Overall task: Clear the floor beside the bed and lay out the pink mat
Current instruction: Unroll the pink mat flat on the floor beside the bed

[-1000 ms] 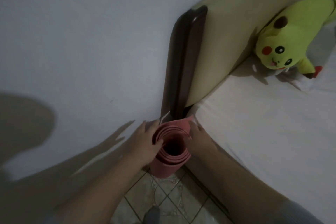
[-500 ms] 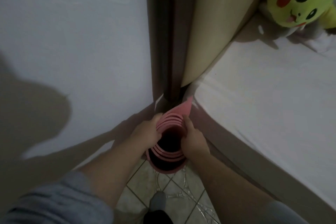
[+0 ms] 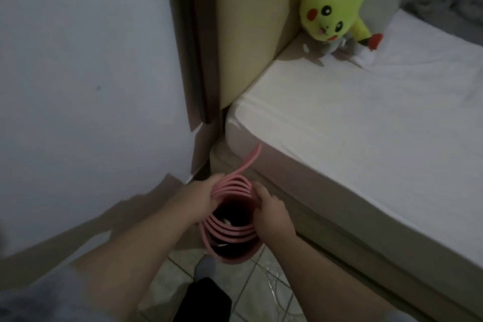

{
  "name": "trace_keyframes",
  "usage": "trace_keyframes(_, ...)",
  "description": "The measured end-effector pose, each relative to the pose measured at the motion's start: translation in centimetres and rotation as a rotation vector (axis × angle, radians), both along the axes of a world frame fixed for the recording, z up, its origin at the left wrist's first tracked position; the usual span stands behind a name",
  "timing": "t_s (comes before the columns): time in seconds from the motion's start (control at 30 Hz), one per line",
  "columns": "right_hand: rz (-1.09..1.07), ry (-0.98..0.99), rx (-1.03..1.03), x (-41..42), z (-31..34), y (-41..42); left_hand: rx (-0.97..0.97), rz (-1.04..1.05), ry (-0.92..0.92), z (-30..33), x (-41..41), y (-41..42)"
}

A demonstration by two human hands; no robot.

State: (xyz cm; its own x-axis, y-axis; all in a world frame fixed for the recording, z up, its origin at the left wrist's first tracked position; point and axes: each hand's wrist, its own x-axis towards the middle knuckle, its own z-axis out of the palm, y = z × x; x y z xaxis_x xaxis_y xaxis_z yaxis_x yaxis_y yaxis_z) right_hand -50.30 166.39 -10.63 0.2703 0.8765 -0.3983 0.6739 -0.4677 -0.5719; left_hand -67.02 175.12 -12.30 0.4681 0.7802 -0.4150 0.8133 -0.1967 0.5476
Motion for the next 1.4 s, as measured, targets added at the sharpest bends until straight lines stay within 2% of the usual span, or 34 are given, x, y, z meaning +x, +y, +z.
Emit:
trace_keyframes(0.43, -0.165, -0.114, 0.164, 3.3, 7.3, -26.1, 0.135, -0.167, -0.064, 8.5, 5.1, -23.5)
trace_keyframes(0.93, -0.423, -0.238, 0.289, -0.6, 10.5, -53.4, 0.223, -0.397, -0.175, 13.7, 3.4, -47.6)
trace_keyframes(1.23, -0.531, -0.219, 0.277, 1.4, 10.1, -70.4, 0.227, -0.440, -0.153, 14.3, 6.0, -64.4)
trace_keyframes(1.4, -0.482, -0.276, 0.329, 3.1, 8.6, -80.7, 0.266, -0.408, -0.186, 12.2, 7.8, -74.5)
